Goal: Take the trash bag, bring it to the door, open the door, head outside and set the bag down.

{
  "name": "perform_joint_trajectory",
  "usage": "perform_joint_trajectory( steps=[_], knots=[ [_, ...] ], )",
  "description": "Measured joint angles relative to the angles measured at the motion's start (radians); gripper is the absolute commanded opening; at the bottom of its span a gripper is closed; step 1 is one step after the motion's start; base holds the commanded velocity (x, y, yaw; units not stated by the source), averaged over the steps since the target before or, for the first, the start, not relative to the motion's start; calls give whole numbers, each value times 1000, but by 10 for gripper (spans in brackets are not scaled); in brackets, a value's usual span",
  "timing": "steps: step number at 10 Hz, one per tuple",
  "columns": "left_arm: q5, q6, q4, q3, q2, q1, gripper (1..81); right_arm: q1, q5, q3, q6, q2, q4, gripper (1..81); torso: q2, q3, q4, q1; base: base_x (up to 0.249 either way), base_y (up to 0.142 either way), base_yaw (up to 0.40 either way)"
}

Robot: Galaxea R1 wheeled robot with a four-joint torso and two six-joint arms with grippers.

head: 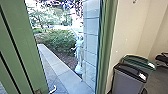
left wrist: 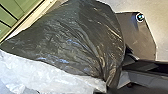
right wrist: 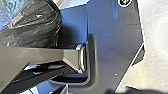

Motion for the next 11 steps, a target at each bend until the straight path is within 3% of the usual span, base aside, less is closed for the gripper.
perform_joint_trajectory(
  steps=[11],
  knots=[
    [1, 0, 0, 0, 3, 3, 10, -2, 0, 0, 0, 2, 1, 811, 0, 0, 0, -1, 0, 0, 0]
  ],
)
